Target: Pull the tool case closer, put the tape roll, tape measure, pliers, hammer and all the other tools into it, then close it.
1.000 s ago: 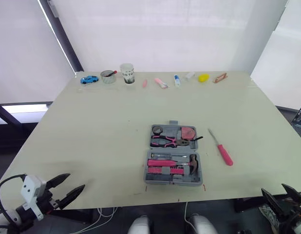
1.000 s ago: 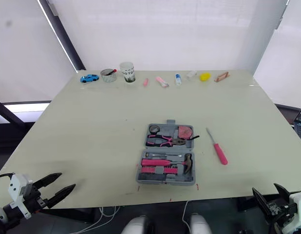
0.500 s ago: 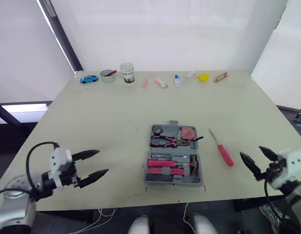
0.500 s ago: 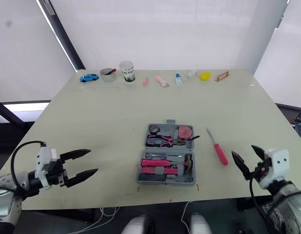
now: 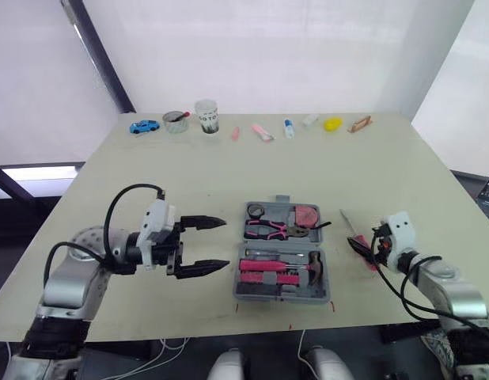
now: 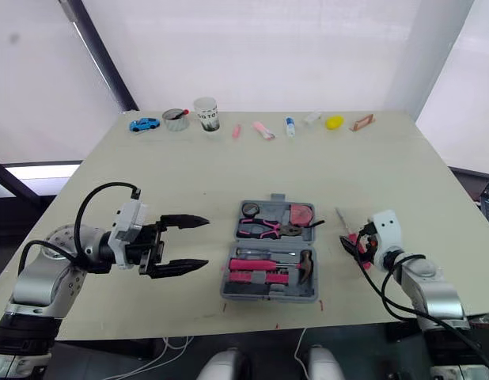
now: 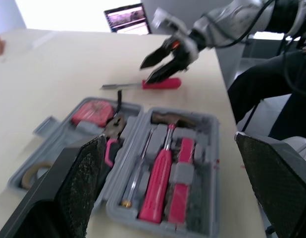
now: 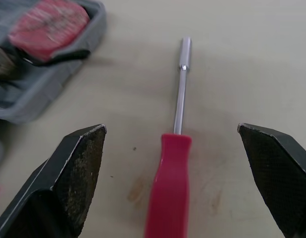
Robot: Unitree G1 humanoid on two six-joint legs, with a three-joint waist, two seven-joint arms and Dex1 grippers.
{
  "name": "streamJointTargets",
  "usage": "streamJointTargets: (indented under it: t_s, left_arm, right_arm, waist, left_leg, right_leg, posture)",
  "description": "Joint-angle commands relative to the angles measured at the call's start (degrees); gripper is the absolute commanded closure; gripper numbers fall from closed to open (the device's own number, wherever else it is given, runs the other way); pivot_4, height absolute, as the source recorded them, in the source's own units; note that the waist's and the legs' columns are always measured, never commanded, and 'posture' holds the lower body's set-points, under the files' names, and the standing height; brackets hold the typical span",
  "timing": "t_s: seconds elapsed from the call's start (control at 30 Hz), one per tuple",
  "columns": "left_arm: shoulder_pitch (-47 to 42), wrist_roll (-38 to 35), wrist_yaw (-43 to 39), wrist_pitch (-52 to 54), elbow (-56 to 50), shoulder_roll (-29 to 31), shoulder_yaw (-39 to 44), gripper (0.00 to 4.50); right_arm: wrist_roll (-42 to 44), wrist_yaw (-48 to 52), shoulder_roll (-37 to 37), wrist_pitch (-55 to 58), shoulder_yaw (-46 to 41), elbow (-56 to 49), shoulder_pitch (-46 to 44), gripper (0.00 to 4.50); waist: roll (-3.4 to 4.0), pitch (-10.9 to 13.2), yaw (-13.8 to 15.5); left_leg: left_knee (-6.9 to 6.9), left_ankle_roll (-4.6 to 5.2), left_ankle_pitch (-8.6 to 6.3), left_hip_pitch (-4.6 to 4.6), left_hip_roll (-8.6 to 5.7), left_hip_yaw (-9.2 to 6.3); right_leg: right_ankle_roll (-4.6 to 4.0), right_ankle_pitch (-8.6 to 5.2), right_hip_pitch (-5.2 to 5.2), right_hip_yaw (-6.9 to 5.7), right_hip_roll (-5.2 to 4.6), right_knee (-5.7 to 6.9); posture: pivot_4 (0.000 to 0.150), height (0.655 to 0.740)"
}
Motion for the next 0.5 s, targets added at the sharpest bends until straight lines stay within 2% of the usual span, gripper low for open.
streamJointTargets:
  t_s: [0.03, 0.07, 0.13, 0.17, 0.2, 0.3, 0.37, 0.43, 0.5]
  left_arm:
    - [-1.2, -3.33, -1.01, 2.94, -4.17, 0.99, -0.07, 0.0]
    - [-1.46, -3.59, -1.03, 3.39, -4.71, 1.04, -0.06, 0.0]
    - [-1.85, -4.18, -1.09, 4.28, -5.61, 1.18, 0.08, 0.0]
    - [-2.27, -4.42, -1.09, 4.53, -5.97, 1.13, 0.05, 0.0]
    - [-2.59, -4.53, -1.1, 4.67, -6.19, 1.05, 0.02, 0.0]
    - [-3.12, -4.75, -1.07, 4.96, -6.42, 0.68, -0.03, 0.0]
    - [-3.16, -4.79, -1.25, 4.8, -6.21, 0.53, -0.18, 0.0]
    - [-3.18, -4.71, -1.55, 4.62, -6.03, 0.53, -0.39, 0.0]
    - [-3.5, -4.84, -2.12, 4.68, -5.98, 0.65, -0.66, 0.0]
  right_arm:
    - [-0.83, -0.16, 0.72, 1.36, 0.42, 1.78, -1.98, 0.03]
    - [-0.84, -0.08, 1.15, 1.54, 0.5, 2.12, -2.33, 0.03]
    - [-0.73, -0.71, 1.99, 2.21, -0.05, 2.2, -2.69, 0.53]
    - [-0.86, -1.33, 2.36, 2.69, -0.26, 1.85, -2.65, 1.11]
    - [-0.93, -1.97, 2.76, 3.01, -0.53, 1.5, -2.55, 1.37]
    - [-0.12, -4.64, 4.58, 6.19, -1.77, -0.9, -1.79, 2.7]
    - [0.36, -5.95, 5.64, 8.21, -2.03, -3.87, -0.4, 3.39]
    - [0.51, -8.28, 7.14, 9.81, -2.77, -7.53, 1.43, 3.87]
    - [0.66, -12.37, 9.72, 12.22, -4.18, -13.32, 4.01, 3.97]
  waist:
    - [0.0, 0.0, -0.01]
    - [0.0, 0.0, -0.01]
    - [0.0, 0.0, -0.07]
    - [0.0, 0.0, -0.06]
    - [0.0, 0.0, -0.03]
    - [0.0, 0.0, -0.03]
    - [0.0, 0.0, -0.08]
    - [0.0, 0.0, -0.02]
    - [0.0, 0.0, 0.01]
  left_leg:
    - [0.0, 0.0, 0.0, 0.0, 0.0, 0.0]
    - [0.0, 0.0, 0.0, -0.01, 0.0, -0.02]
    - [0.0, 0.0, 0.0, 0.0, 0.0, -0.03]
    - [0.01, 0.0, 0.0, 0.0, 0.01, -0.03]
    - [0.01, 0.0, 0.0, 0.0, 0.01, -0.03]
    - [0.01, 0.0, 0.0, 0.01, 0.01, -0.05]
    - [0.01, 0.0, 0.0, 0.01, 0.01, -0.04]
    - [-0.01, 0.0, 0.0, 0.0, 0.02, -0.08]
    - [-0.01, 0.0, 0.0, -0.01, 0.02, -0.07]
  right_leg:
    - [0.0, 0.0, 0.0, 0.01, 0.0, 0.0]
    - [0.0, 0.0, 0.0, -0.01, 0.0, 0.0]
    - [0.01, 0.0, 0.0, -0.01, 0.01, 0.01]
    - [0.01, 0.0, 0.0, -0.01, 0.02, 0.02]
    - [0.01, 0.0, 0.0, -0.01, 0.02, 0.02]
    - [0.01, 0.0, 0.0, -0.02, 0.03, 0.03]
    - [0.01, 0.0, 0.0, -0.01, 0.03, 0.03]
    - [0.0, 0.0, 0.0, -0.04, 0.05, 0.02]
    - [0.0, 0.0, 0.0, -0.04, 0.05, 0.02]
  posture:
    - [0.15, 0.74]
    - [0.15, 0.74]
    - [0.15, 0.74]
    - [0.15, 0.74]
    - [0.15, 0.74]
    - [0.15, 0.74]
    - [0.15, 0.74]
    - [0.15, 0.74]
    - [0.15, 0.74]
